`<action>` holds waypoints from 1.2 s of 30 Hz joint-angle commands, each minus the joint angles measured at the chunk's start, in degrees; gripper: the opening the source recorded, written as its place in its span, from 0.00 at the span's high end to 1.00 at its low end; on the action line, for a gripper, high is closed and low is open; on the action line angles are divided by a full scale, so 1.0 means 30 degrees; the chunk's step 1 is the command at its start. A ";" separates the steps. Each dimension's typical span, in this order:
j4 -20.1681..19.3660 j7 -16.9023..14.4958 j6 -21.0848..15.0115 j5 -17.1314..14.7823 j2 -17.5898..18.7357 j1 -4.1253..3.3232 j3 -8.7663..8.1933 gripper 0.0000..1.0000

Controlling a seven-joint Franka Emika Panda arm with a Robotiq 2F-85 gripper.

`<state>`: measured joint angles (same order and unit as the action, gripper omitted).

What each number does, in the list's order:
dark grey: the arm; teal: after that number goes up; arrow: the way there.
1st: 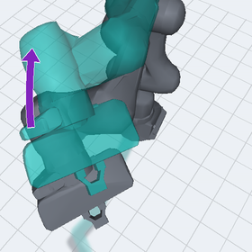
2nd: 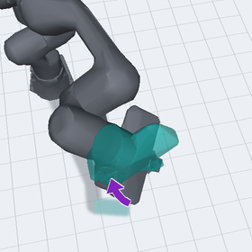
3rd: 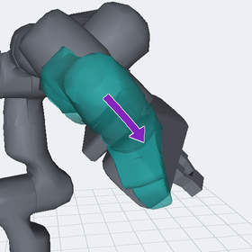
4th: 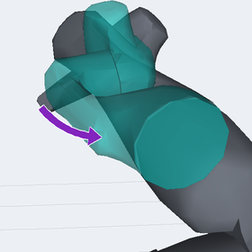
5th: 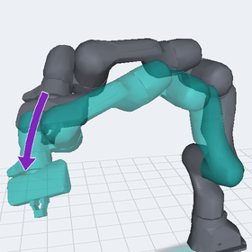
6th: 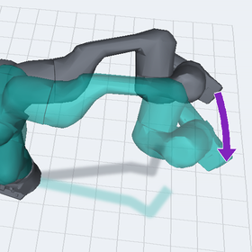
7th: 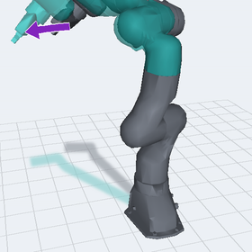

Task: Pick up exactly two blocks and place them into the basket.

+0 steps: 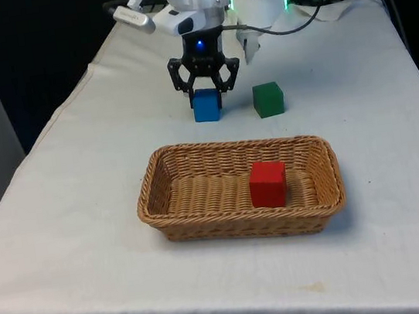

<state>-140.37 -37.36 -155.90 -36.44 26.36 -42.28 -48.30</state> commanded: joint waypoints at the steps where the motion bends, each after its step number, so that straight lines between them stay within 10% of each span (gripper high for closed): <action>1: -0.0153 -0.0134 0.0019 0.0115 -0.0382 -0.0038 -0.0229 1.00; 21: -0.0707 0.0076 0.0286 0.1547 -0.2712 -0.0497 -0.1891 1.00; 22: -0.0783 -0.0344 -0.0019 0.0917 -0.2617 -0.0134 -0.1280 1.00; 24: -0.0668 0.0076 0.0325 0.1604 -0.2846 -0.0516 -0.1967 1.00; 30: -0.0592 0.0076 0.0363 0.1681 -0.3209 -0.0516 -0.2177 1.00; 31: -0.0745 -0.0363 -0.0019 0.0974 -0.3094 -0.0172 -0.1528 1.00; 32: -0.0573 0.0076 0.0363 0.1700 -0.3266 -0.0535 -0.2196 1.00; 36: -0.0573 0.0057 0.0363 0.1719 -0.3476 -0.0535 -0.2254 1.00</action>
<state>-142.55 -38.50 -155.96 -33.46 16.10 -42.80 -53.23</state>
